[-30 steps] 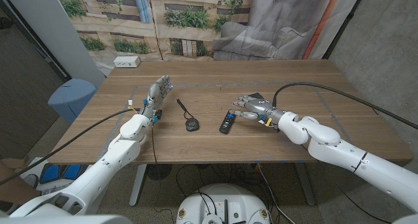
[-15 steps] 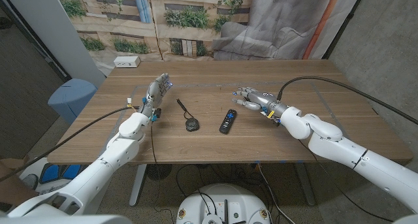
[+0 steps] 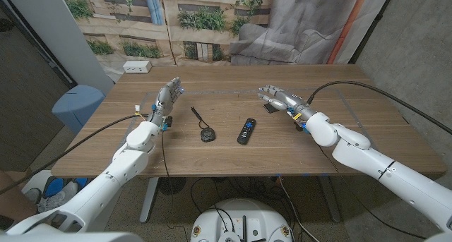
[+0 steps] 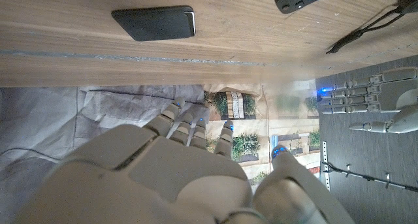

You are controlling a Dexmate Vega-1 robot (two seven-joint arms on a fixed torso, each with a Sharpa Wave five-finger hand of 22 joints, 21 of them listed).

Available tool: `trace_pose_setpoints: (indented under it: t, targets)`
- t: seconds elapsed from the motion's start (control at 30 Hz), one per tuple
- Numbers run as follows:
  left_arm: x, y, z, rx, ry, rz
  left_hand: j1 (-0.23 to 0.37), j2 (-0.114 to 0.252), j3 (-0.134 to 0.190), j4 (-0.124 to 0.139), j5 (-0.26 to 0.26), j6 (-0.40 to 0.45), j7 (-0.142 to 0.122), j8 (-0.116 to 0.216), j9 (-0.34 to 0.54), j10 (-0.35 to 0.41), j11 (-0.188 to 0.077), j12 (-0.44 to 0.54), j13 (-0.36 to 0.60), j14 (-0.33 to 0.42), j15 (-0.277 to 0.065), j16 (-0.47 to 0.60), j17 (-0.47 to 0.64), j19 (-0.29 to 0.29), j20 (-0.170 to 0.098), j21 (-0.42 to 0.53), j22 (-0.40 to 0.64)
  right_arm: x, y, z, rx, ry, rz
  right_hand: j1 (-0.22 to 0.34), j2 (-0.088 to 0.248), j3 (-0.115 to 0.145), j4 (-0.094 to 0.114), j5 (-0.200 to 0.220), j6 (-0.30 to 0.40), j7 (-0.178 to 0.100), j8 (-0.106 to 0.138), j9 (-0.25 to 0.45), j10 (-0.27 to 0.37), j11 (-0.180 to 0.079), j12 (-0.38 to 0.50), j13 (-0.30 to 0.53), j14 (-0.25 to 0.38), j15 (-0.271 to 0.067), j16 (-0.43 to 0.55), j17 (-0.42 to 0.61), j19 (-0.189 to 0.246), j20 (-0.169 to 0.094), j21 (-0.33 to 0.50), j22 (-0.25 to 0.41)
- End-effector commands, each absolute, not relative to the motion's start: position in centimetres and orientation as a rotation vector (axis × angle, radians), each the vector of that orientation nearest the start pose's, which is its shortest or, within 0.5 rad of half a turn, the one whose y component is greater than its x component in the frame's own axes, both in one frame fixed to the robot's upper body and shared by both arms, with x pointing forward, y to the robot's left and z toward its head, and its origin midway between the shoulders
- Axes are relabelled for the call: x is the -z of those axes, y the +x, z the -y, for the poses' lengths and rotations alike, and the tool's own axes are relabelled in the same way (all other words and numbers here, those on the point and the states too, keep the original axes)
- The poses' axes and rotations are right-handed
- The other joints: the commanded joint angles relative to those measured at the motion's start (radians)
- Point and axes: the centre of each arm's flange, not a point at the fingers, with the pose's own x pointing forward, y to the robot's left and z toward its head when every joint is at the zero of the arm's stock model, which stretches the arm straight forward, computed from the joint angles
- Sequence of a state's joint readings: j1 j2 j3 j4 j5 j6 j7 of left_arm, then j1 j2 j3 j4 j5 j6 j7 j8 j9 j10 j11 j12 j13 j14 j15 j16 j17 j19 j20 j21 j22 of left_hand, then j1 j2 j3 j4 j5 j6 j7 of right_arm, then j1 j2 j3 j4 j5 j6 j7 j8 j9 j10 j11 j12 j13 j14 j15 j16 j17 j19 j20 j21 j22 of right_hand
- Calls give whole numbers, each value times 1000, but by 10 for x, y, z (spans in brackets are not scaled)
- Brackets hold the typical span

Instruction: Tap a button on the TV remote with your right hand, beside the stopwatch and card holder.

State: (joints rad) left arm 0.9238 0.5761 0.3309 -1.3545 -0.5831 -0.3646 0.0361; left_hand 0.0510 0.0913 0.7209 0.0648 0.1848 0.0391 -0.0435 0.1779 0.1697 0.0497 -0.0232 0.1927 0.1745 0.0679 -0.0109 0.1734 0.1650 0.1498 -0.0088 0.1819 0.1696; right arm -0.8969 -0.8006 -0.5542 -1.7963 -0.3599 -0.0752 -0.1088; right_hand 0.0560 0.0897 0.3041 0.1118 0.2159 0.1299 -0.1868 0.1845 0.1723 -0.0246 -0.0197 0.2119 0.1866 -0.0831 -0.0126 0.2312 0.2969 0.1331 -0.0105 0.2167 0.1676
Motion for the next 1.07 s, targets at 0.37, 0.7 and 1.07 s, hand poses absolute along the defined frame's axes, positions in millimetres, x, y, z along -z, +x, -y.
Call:
trace_pose_setpoints:
  t: [0.37, 0.7, 1.07]
  targets:
    - [32, 625, -318, 100, 57, 691, -11, 73, 11, 1, -1, -14, -17, -4, 5, 5, 5, 0, 3, 0, 4, 2, 4, 4, 0, 10, 2, 8, 608, 258, 12, -921, 678, -2, 15, 3, -10, 0, -24, -3, -6, 2, 29, 3, 4, 1, 32, 3, 11, -7, 41, 3, 8, 1]
    - [35, 626, -317, 109, 64, 678, -9, 77, 17, -2, -1, -15, -9, -2, 5, 4, 5, 0, 3, 0, 4, 2, 3, 5, 1, 10, 2, 9, 614, 277, 36, -842, 635, -3, 15, 6, -13, -1, -35, -1, -7, 2, 50, 11, 8, 1, 46, 3, 12, -12, 58, 2, 7, 1]
    - [37, 630, -315, 120, 75, 667, -5, 79, 24, -7, -1, -16, -1, 0, 5, 3, 6, -1, 3, -1, 5, 1, 2, 5, -1, 10, 2, 14, 625, 286, 29, -720, 583, -10, 16, 6, -9, -2, -43, 12, -8, 2, 60, 20, 6, 1, 53, 9, 12, -14, 71, 5, 5, 1]
